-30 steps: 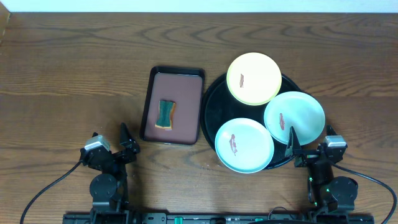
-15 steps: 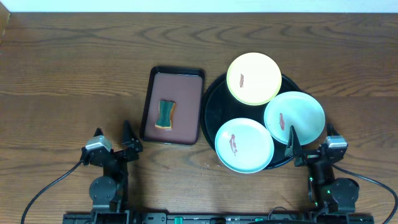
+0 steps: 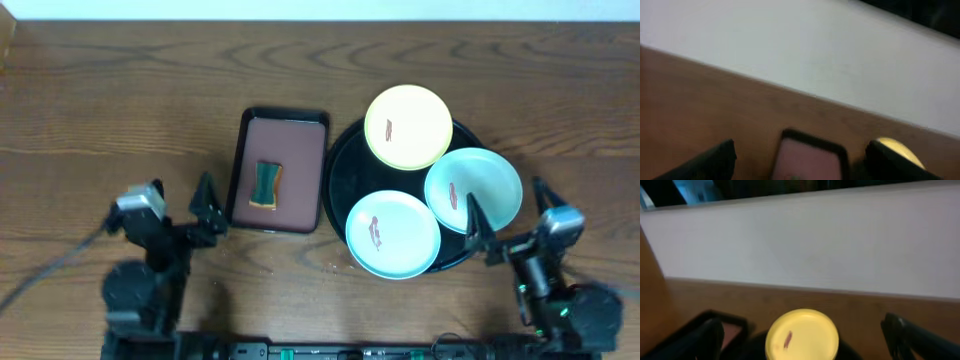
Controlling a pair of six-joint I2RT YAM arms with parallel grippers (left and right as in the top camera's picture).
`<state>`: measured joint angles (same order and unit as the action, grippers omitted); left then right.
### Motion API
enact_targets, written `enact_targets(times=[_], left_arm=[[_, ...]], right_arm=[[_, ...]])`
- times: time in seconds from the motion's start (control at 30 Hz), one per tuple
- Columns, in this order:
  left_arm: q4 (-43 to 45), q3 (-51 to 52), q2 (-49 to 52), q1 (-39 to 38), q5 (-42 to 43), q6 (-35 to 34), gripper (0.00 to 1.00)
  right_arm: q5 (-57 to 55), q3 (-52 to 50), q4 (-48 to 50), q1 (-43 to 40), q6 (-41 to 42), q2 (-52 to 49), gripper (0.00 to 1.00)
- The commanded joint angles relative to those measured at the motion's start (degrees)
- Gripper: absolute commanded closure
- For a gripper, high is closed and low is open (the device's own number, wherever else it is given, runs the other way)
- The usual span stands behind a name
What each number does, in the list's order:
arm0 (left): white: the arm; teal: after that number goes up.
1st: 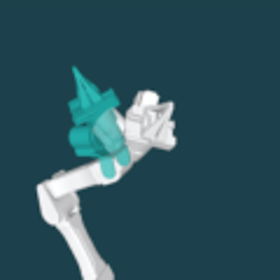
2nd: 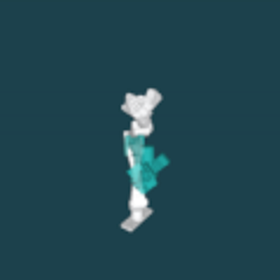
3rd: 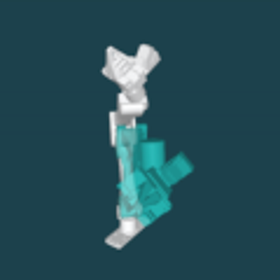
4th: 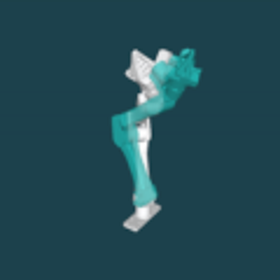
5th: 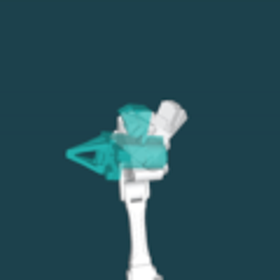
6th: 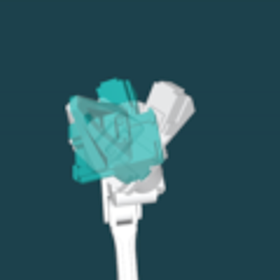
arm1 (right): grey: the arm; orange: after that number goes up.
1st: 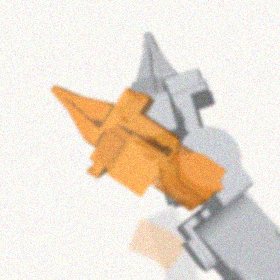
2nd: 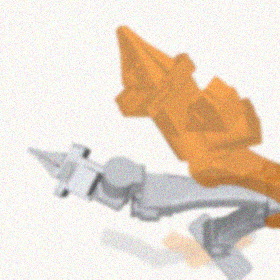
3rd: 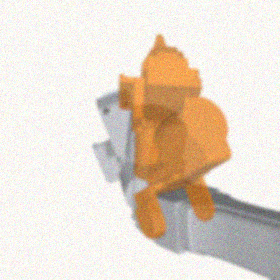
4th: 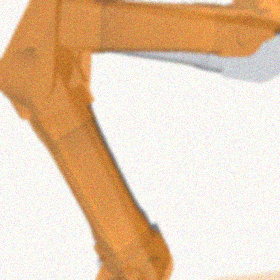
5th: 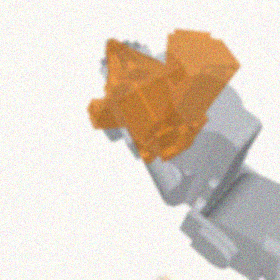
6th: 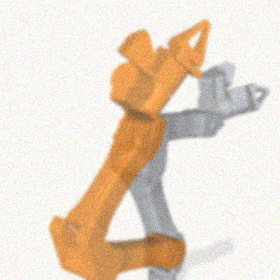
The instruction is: Clean dirty plates on tray and stack at the side
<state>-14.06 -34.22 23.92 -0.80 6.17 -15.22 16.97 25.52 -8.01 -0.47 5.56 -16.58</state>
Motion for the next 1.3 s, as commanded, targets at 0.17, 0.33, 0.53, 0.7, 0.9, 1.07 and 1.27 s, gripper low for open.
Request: enact_targets(times=[0.17,0.33,0.53,0.7,0.9,1.07,1.27], left_arm=[[-19.7,-25.5,24.4,0.2,12.9,-0.3,0.16],[-21.9,-28.0,30.3,0.2,12.7,-0.5,0.14],[-21.5,-27.9,34.2,0.1,13.4,-7.8,0.02],[-22.7,-27.9,40.8,-1.3,13.3,-7.0,0.02],[-25.9,-27.9,52.7,-7.3,5.1,-5.2,0.06],[-24.4,-27.9,62.5,-10.7,-2.9,-4.8,0.15],[-17.7,-27.9,73.2,-13.1,-2.8,4.8,0.29]], right_arm=[[6.4,31.3,-26.8,0.4,-5.6,-32.2,0.01],[8.6,46.4,-41.7,0.4,-6.1,-50.9,0.01],[14.0,52.0,-42.9,0.4,1.0,-63.1,0.01],[15.0,52.0,-41.0,0.5,2.6,-67.2,0.01],[14.6,52.0,-42.2,1.1,2.7,-67.5,0.16],[11.8,52.0,-44.5,2.1,2.7,-67.5,0.16],[11.5,51.9,-43.9,3.0,2.8,-67.6,0.15]])
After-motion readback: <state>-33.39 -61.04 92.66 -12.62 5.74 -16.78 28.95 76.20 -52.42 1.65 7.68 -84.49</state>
